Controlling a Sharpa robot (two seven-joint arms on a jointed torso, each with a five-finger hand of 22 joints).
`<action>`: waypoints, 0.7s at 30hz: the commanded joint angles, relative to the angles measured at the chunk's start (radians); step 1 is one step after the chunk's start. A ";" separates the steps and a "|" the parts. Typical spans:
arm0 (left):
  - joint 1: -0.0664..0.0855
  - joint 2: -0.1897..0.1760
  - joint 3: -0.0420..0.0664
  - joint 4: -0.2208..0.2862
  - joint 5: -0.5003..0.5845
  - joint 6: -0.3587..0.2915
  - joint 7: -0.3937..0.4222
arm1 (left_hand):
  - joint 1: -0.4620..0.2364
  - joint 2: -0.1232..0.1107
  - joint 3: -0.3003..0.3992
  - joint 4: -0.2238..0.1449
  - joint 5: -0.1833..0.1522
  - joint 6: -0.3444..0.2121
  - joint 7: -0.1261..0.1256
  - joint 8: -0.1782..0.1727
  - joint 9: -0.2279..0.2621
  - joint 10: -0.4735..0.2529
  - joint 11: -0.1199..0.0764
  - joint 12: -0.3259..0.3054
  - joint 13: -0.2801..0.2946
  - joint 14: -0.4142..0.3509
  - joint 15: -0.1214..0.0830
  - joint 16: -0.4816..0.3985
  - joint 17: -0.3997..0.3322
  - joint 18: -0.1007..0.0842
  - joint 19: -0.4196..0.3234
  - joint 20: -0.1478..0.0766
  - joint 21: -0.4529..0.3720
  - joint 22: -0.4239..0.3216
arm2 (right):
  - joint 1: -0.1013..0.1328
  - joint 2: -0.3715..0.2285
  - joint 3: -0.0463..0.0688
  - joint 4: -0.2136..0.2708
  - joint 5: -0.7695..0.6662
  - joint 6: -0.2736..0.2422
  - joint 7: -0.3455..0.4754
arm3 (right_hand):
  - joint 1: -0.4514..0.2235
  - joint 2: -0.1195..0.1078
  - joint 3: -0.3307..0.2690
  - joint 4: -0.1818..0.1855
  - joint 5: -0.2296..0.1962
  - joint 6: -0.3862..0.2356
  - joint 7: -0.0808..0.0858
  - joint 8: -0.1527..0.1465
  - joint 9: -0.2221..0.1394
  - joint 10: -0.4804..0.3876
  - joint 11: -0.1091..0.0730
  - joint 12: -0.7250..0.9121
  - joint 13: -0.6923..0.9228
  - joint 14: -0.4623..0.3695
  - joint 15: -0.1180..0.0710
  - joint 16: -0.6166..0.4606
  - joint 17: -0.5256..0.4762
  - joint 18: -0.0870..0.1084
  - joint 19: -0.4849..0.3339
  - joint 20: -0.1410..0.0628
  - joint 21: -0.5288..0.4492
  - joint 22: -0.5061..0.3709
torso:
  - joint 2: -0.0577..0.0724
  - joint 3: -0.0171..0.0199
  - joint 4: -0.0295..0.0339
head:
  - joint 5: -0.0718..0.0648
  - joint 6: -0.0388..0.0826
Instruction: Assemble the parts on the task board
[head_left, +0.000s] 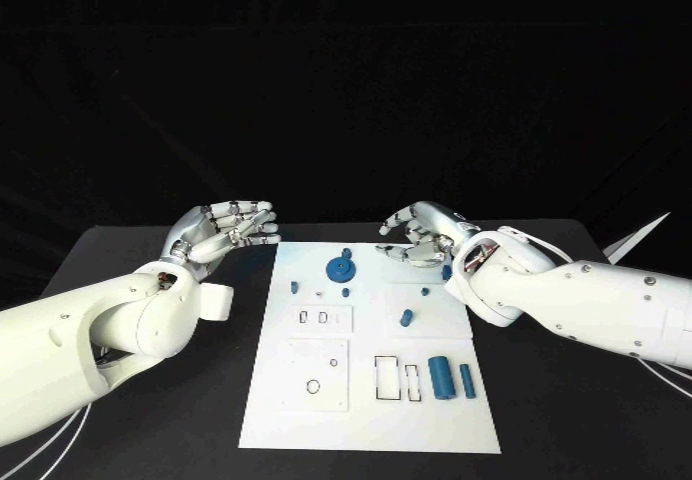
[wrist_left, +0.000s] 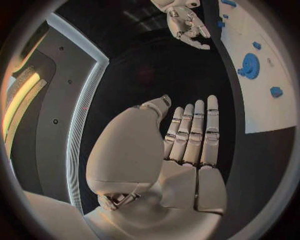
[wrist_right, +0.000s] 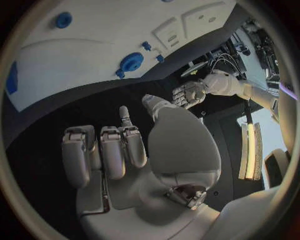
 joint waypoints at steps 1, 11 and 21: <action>0.001 0.004 0.001 -0.002 0.002 0.003 0.002 | -0.017 -0.017 0.024 -0.016 -0.002 -0.015 0.020 -0.012 0.009 -0.010 0.008 -0.009 0.008 -0.009 -0.003 -0.009 0.017 0.009 0.004 -0.001 0.013 0.014 | 0.003 -0.037 -0.001 0.005 0.062 0.042 0.045 | 0.038 -0.010 0.011 -0.032 -0.029 0.009 0.007 0.021 0.008 0.003 0.006 -0.016 0.185 0.103 -0.003 0.014 0.279 -0.024 0.072 0.004 -0.009 0.239 | -0.004 0.0040 -0.0075 | 0.002 0.002; 0.001 0.011 0.000 -0.006 0.004 0.005 0.004 | -0.017 -0.017 0.024 -0.016 -0.002 -0.015 0.020 -0.012 0.009 -0.010 0.008 -0.009 0.008 -0.009 -0.003 -0.009 0.017 0.009 0.004 -0.001 0.013 0.014 | -0.005 -0.135 -0.007 -0.027 0.128 0.066 0.130 | 0.090 -0.029 0.034 -0.070 -0.031 0.004 0.011 0.016 0.004 -0.009 0.009 -0.029 0.174 0.103 -0.001 0.014 0.279 -0.022 0.069 0.006 -0.015 0.236 | -0.007 0.0088 -0.0107 | -0.012 -0.002; 0.000 0.011 0.000 -0.008 0.005 0.004 0.005 | -0.017 -0.017 0.025 -0.017 -0.001 -0.015 0.019 -0.012 0.009 -0.009 0.008 -0.008 0.009 -0.009 -0.003 -0.009 0.018 0.009 0.003 -0.001 0.013 0.014 | -0.039 -0.151 -0.010 -0.097 0.134 0.088 0.165 | 0.099 -0.044 0.038 -0.081 -0.017 -0.007 0.014 0.009 0.001 -0.014 0.013 -0.034 0.170 0.103 0.002 0.014 0.279 -0.023 0.070 0.008 -0.014 0.237 | -0.006 0.0101 -0.0112 | -0.019 -0.007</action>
